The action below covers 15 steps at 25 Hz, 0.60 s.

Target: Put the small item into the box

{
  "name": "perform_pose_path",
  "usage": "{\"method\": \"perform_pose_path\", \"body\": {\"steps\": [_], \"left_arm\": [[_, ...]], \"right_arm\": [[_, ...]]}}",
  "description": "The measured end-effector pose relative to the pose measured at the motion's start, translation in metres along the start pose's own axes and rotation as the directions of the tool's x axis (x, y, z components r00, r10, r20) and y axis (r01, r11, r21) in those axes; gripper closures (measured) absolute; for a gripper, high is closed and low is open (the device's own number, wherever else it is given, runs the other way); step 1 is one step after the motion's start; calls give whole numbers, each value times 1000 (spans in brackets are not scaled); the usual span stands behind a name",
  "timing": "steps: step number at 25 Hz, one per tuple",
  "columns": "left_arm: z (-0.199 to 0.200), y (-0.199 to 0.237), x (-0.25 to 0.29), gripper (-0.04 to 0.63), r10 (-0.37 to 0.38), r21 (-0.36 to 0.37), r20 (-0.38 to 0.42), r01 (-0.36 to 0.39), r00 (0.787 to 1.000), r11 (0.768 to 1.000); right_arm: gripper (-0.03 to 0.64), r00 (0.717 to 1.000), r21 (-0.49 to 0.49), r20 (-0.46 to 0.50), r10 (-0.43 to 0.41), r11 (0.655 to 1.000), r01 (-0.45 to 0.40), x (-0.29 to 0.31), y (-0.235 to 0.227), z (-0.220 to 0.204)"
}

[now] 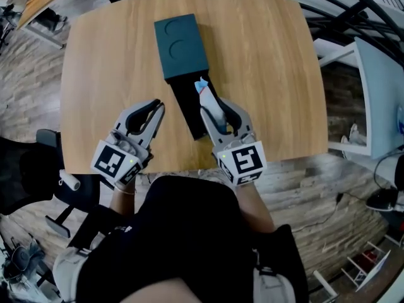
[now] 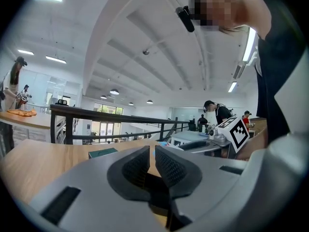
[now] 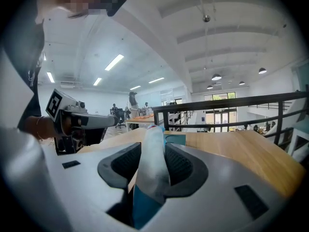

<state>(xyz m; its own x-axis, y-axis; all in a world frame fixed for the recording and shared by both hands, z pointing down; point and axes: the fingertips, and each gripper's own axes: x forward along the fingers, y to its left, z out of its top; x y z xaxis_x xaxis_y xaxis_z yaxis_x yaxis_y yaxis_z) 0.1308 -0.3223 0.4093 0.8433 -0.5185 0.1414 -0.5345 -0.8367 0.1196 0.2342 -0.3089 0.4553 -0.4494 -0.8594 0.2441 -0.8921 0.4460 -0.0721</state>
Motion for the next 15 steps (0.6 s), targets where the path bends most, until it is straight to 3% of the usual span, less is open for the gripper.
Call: {"method": "perform_pose_path", "body": {"steps": [15], "left_arm": [[-17, 36, -5, 571, 3, -48, -1, -3, 1000, 999]], "right_arm": [[460, 989, 18, -141, -37, 999, 40, 54, 2, -39]]}}
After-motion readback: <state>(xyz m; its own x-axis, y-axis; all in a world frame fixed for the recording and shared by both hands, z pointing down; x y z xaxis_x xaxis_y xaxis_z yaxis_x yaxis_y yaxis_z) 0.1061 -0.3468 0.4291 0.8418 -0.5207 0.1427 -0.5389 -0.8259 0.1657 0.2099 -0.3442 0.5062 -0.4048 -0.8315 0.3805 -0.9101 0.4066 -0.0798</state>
